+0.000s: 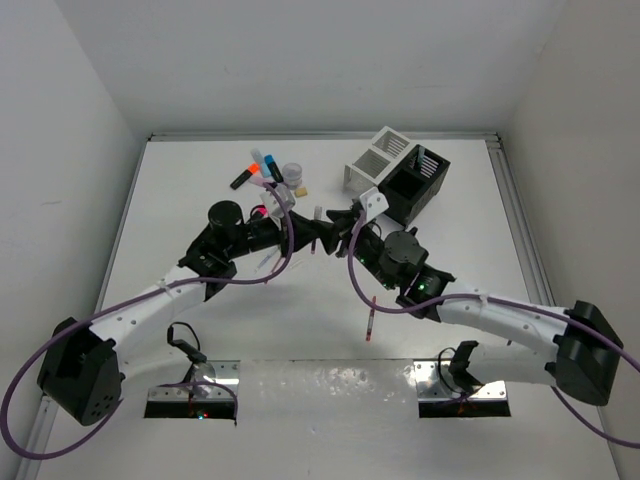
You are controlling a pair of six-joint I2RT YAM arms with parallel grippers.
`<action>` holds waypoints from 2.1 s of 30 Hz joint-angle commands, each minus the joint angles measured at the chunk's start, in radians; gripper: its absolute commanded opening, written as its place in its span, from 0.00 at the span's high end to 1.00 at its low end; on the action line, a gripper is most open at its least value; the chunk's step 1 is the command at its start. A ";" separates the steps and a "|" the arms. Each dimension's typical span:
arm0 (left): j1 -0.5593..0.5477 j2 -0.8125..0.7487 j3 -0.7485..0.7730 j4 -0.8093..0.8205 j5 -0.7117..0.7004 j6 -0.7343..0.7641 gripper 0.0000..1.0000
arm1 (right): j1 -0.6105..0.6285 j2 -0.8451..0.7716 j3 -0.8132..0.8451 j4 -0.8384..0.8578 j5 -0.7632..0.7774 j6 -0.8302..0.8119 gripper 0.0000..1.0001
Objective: Sort the stationery into containers
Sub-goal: Close the pen cap on the pen.
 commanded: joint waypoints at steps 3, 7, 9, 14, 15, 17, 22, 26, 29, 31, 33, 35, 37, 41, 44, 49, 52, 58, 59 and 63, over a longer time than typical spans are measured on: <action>0.010 -0.044 0.041 0.145 0.004 -0.006 1.00 | -0.022 -0.135 0.034 -0.153 -0.059 -0.077 0.56; 0.010 -0.043 0.041 0.144 -0.003 -0.011 1.00 | -0.022 -0.219 0.024 -0.189 -0.096 -0.102 0.48; 0.010 -0.041 0.042 0.147 -0.010 -0.023 1.00 | -0.024 -0.256 0.011 -0.211 -0.110 -0.119 0.43; 0.017 -0.035 0.048 0.160 -0.060 -0.072 1.00 | -0.025 -0.241 -0.006 -0.310 -0.099 -0.158 0.63; 0.020 -0.035 0.051 0.163 -0.072 -0.106 1.00 | -0.025 -0.227 -0.011 -0.315 -0.095 -0.162 0.70; 0.026 -0.034 0.064 0.173 -0.085 -0.144 1.00 | -0.025 -0.203 -0.032 -0.292 -0.093 -0.163 0.87; 0.034 -0.040 0.091 0.136 -0.123 -0.278 1.00 | -0.025 -0.166 -0.072 -0.164 -0.118 -0.157 0.57; 0.034 -0.037 0.093 0.102 -0.126 -0.330 1.00 | -0.027 -0.104 -0.057 -0.085 -0.145 -0.148 0.51; 0.033 -0.037 0.091 0.076 -0.134 -0.329 1.00 | -0.027 -0.066 -0.034 -0.055 -0.161 -0.146 0.51; 0.033 -0.037 0.093 0.075 -0.137 -0.324 1.00 | -0.028 -0.052 -0.022 -0.041 -0.167 -0.146 0.51; 0.033 -0.040 0.093 0.081 -0.135 -0.324 1.00 | -0.028 -0.028 -0.009 -0.027 -0.173 -0.142 0.51; 0.033 -0.040 0.091 0.088 -0.128 -0.327 1.00 | -0.030 -0.002 -0.002 -0.019 -0.173 -0.139 0.52; 0.031 -0.038 0.091 0.090 -0.123 -0.329 1.00 | -0.031 0.011 0.006 -0.008 -0.179 -0.128 0.53; 0.031 -0.041 0.087 0.088 -0.123 -0.327 1.00 | -0.039 0.040 0.015 0.025 -0.188 -0.112 0.65; 0.031 -0.041 0.084 0.096 -0.114 -0.332 1.00 | -0.045 0.054 0.018 0.042 -0.198 -0.102 0.85; 0.031 -0.046 0.068 0.122 -0.080 -0.342 0.95 | -0.053 0.049 -0.003 0.134 -0.217 -0.062 1.00; 0.031 -0.051 0.044 0.168 -0.062 -0.365 0.86 | -0.056 0.040 -0.026 0.211 -0.234 -0.022 1.00; 0.033 -0.058 0.021 0.219 -0.045 -0.398 0.81 | -0.057 0.040 -0.042 0.292 -0.244 0.018 1.00; 0.033 -0.058 0.021 0.220 -0.043 -0.396 0.80 | -0.057 0.040 -0.042 0.298 -0.244 0.019 1.00; 0.033 -0.057 0.018 0.220 -0.040 -0.398 0.78 | -0.056 0.046 -0.035 0.314 -0.251 0.026 1.00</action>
